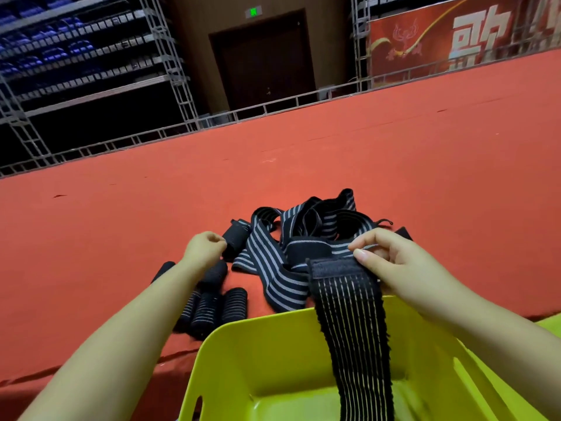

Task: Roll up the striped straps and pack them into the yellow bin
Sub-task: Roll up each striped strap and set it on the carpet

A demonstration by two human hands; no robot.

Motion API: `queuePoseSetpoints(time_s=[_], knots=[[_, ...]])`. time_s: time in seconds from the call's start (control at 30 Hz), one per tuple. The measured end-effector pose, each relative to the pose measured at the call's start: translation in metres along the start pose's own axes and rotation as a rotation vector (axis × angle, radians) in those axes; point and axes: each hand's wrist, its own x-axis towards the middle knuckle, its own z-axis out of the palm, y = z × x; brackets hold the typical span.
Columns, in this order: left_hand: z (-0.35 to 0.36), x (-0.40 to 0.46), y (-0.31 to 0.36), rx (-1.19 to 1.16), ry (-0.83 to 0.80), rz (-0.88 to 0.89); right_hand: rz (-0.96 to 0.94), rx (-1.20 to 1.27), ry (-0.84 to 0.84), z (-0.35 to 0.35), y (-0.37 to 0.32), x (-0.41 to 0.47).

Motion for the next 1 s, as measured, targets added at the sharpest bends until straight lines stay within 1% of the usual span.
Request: queuePoseSetpoints(time_s=[0.1,0.2,0.4,0.57,0.7,0.83,0.93,1.0], knots=[[0.011,0.039,0.001,-0.040,0.013,-0.043,0.058,0.022,-0.007,0.003,0.006,0.012],[0.023,0.063,-0.003,-0.057,-0.032,-0.104,0.103,0.020,0.007,0.006,0.013,0.023],[0.044,0.082,-0.020,-0.068,-0.116,-0.177,0.199,0.066,0.003,0.010,0.022,0.032],[0.051,0.091,-0.023,-0.121,-0.086,-0.208,0.237,0.119,-0.009,0.011,0.024,0.033],[0.051,0.090,-0.014,-0.187,-0.015,-0.127,0.257,0.141,-0.008,0.014,0.019,0.032],[0.029,0.078,0.025,-0.408,0.027,0.017,0.235,0.134,0.004,0.010,0.014,0.030],[0.004,0.056,0.066,-0.617,-0.008,0.111,0.233,0.172,0.021,0.008,0.008,0.027],[-0.010,0.036,0.088,-0.700,-0.069,0.165,0.246,0.222,0.039,0.005,0.004,0.024]])
